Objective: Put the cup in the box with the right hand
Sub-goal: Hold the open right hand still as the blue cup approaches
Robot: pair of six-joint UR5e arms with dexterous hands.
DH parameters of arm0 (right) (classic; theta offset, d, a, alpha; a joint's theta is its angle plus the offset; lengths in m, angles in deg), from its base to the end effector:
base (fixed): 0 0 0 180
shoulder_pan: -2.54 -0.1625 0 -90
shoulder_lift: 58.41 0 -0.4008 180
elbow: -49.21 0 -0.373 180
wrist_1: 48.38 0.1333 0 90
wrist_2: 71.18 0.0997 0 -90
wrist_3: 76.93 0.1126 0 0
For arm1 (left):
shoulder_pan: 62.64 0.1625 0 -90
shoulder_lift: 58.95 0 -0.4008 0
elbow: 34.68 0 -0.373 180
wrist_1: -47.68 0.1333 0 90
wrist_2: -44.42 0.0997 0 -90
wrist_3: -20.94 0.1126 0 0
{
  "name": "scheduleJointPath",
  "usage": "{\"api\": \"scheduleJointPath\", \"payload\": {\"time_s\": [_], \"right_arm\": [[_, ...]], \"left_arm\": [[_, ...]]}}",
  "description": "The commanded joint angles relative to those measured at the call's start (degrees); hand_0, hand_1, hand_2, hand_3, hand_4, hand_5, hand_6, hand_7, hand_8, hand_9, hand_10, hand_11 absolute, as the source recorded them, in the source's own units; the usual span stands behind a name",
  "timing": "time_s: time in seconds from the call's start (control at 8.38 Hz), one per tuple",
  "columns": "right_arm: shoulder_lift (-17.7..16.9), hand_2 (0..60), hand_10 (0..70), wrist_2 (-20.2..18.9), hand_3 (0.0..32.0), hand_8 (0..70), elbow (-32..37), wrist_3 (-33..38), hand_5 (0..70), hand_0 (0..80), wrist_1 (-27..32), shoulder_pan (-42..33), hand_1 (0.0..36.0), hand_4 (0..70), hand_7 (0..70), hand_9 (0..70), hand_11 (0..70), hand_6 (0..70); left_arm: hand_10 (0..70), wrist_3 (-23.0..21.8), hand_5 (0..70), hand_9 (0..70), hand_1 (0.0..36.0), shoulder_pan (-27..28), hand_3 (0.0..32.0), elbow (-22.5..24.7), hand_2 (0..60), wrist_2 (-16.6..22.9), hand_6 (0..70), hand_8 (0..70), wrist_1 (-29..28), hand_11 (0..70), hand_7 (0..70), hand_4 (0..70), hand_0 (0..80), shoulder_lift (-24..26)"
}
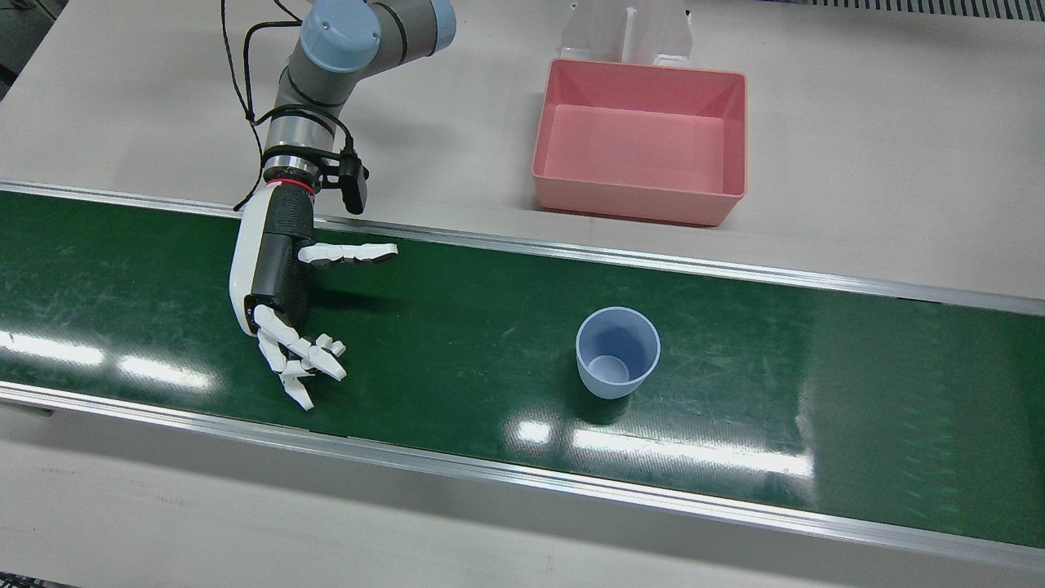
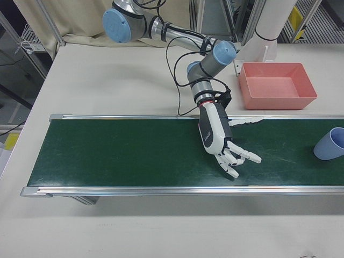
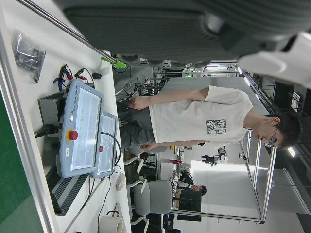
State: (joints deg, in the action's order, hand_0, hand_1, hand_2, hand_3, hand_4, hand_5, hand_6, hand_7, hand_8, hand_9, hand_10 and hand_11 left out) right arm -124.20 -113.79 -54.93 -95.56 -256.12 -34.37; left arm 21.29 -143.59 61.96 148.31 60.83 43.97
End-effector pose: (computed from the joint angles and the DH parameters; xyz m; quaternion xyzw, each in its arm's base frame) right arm -0.3101 -0.5033 0.3806 0.0364 -0.7490 0.6551 0.0920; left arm -0.0167 -0.5706 0.5151 -0.1365 0.7318 -0.6520 0.1441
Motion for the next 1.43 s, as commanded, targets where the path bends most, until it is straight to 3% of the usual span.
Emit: {"api": "scheduleJointPath", "payload": {"time_s": [0.0,1.31], "right_arm": [[-0.1,2.4,13.0,0.0,0.0,34.3,0.1,0.0,6.3,48.6,0.0,-0.1,12.4,26.2,70.0,58.3,19.3,31.2],[0.0,5.4,13.0,0.0,0.0,34.5,1.1,0.0,6.1,48.1,-0.1,0.0,12.3,27.5,70.0,58.5,19.3,31.3]], "left_arm": [[0.0,0.0,0.0,0.0,0.0,0.0,0.0,0.0,0.0,0.0,0.0,0.0,0.0,0.0,0.0,0.0,0.0,0.0],[0.0,0.0,0.0,0.0,0.0,0.0,0.0,0.0,0.0,-0.1,0.0,0.0,-0.1,0.0,0.0,0.0,0.0,0.0]]}}
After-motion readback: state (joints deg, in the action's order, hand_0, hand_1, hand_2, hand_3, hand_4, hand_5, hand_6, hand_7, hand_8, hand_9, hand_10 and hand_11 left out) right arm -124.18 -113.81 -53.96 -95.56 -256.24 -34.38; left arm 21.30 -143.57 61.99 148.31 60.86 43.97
